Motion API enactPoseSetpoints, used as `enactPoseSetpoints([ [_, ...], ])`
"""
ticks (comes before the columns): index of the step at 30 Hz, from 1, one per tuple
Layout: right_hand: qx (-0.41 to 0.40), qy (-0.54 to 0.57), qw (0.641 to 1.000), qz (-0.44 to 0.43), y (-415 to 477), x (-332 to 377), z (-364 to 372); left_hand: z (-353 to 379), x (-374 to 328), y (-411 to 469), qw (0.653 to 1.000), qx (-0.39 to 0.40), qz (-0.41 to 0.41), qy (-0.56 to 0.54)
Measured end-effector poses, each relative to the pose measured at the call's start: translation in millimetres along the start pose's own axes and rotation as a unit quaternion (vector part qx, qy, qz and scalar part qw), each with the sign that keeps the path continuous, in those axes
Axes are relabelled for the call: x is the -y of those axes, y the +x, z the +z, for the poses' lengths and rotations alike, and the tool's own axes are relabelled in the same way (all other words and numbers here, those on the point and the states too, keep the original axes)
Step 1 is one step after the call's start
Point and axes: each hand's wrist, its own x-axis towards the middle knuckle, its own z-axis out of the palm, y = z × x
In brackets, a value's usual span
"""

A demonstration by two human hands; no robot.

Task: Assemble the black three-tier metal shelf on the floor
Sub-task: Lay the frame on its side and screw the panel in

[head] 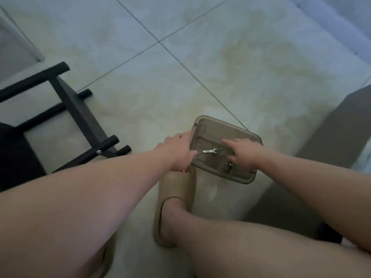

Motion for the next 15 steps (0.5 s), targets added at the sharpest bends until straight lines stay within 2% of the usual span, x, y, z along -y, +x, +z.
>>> enactPoseSetpoints([
  [3, 0.020, -0.029, 0.999, -0.015, 21, 1, 20, 15, 17, 22, 0.995, -0.003, -0.030, -0.093],
  [6, 0.051, -0.072, 0.996, -0.025, 37, 1, 35, 24, 31, 34, 0.988, -0.008, -0.018, -0.152],
  [10, 0.036, -0.094, 0.992, -0.072, 50, 5, 51, 33, 37, 39, 0.969, -0.020, -0.017, -0.247],
  [15, 0.019, -0.106, 0.988, -0.114, 59, 13, 63, 34, 37, 40, 0.963, -0.030, -0.009, -0.268],
])
